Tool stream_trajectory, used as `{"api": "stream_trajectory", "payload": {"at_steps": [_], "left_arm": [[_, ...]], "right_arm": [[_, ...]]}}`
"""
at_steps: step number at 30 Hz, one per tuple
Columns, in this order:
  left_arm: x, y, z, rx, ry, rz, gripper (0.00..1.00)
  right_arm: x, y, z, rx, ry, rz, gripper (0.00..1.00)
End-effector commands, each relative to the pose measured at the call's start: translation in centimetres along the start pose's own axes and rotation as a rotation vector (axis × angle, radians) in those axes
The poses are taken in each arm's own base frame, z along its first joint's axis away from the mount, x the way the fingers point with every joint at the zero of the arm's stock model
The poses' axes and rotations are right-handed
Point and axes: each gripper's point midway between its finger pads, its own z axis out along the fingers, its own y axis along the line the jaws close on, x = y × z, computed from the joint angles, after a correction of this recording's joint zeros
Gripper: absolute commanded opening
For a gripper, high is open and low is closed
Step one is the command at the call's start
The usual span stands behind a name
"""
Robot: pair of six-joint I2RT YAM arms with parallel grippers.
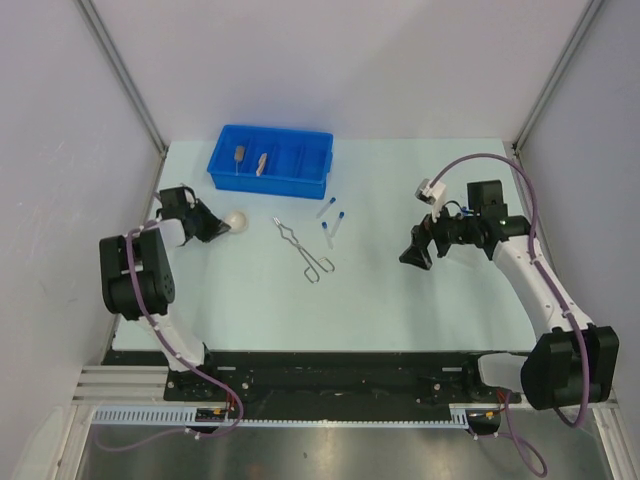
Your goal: Organize the chemistry lab equipment
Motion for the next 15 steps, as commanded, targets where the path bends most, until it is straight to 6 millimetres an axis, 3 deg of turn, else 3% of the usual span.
{"api": "stream_trajectory", "payload": {"at_steps": [1,3,7,10,15], "left_arm": [[0.3,-3.7,-3.7,0.18,-0.033,0.111,0.01],[1.6,-4.0,-4.4,0.219,-0.014,0.124,0.0],[2.9,-6.6,-5.9,0.29,-0.001,0.171,0.0],[3.1,-9.1,-6.9,0.334,-0.005,0.201,0.0],[1.6,-13.4,-7.5,0.38,-0.035,0.236,0.0]], "right_arm": [[-0.7,0.2,-1.3,0.013,-0.081,-0.031,1.0],[-0.2,-0.1,-1.5,0.022,-0.094,-0.021,1.0],[0.5,-0.4,-1.8,0.04,-0.105,-0.011,1.0],[1.1,-0.4,-1.8,0.037,-0.114,-0.006,1.0],[2.0,-0.7,-2.1,0.038,-0.131,0.005,1.0]]}}
